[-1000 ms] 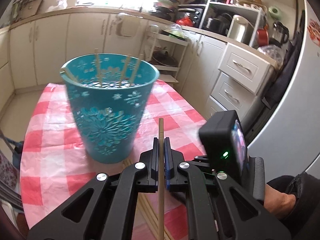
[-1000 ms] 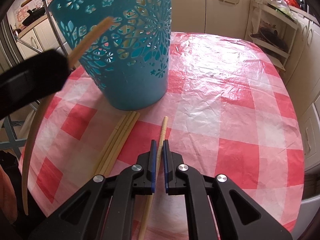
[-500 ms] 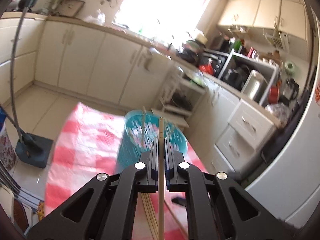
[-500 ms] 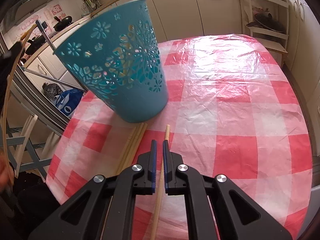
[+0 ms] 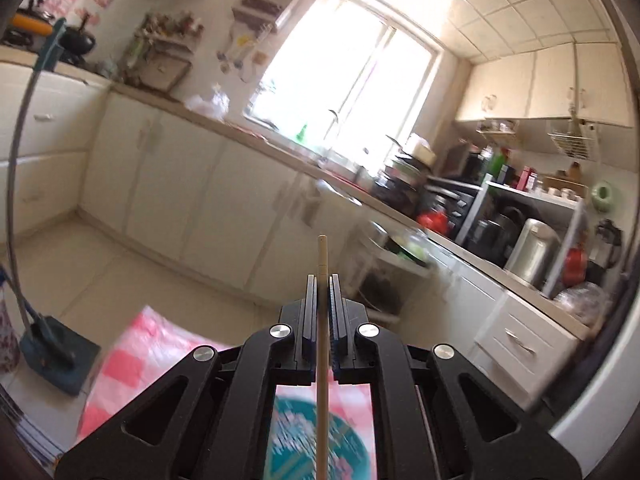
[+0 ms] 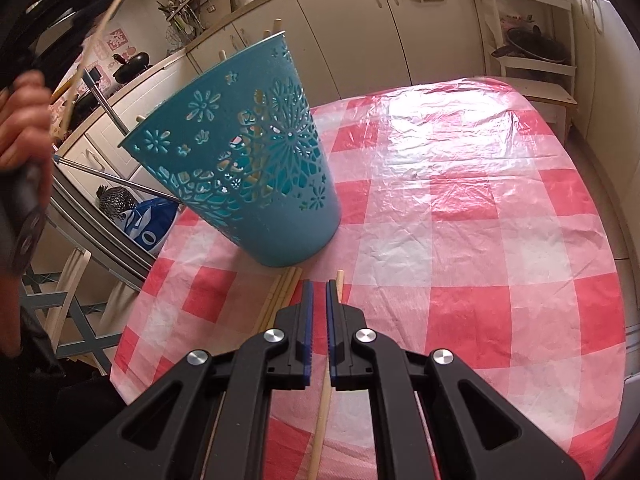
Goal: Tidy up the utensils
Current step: 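Lift the stick with the left tool over the basket and release it, then close the right tool on a wooden stick from the bundle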
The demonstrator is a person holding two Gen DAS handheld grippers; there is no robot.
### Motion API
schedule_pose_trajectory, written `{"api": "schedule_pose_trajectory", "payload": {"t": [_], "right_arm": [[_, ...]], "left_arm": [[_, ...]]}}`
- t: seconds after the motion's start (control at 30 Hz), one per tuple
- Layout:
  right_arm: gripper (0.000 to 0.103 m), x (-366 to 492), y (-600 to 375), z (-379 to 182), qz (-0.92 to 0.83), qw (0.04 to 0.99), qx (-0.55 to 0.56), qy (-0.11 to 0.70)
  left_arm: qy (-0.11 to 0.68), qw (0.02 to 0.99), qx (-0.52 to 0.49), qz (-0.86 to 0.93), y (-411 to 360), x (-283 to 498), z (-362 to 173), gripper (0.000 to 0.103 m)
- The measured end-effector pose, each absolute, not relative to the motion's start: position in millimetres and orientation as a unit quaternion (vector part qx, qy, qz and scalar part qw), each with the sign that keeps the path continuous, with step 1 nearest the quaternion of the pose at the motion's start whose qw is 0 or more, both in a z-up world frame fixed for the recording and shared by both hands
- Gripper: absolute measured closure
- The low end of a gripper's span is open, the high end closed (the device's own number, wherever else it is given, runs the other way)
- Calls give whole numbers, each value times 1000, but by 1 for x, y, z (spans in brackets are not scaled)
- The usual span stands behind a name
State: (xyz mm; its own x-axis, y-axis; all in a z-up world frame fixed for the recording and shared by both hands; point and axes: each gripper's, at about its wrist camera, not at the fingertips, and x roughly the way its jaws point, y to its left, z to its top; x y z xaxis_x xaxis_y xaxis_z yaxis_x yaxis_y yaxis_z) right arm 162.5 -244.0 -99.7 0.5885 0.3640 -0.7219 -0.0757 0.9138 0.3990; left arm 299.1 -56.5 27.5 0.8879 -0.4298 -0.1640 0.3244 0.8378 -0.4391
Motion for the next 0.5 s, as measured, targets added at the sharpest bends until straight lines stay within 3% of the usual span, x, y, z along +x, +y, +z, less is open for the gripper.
{"api": "schedule_pose_trajectory", "payload": {"t": [0.5], "right_arm": [[96, 174, -265, -97, 112, 882, 180, 420]], "left_arm": [[174, 963, -127, -161, -83, 315, -9, 98]]}}
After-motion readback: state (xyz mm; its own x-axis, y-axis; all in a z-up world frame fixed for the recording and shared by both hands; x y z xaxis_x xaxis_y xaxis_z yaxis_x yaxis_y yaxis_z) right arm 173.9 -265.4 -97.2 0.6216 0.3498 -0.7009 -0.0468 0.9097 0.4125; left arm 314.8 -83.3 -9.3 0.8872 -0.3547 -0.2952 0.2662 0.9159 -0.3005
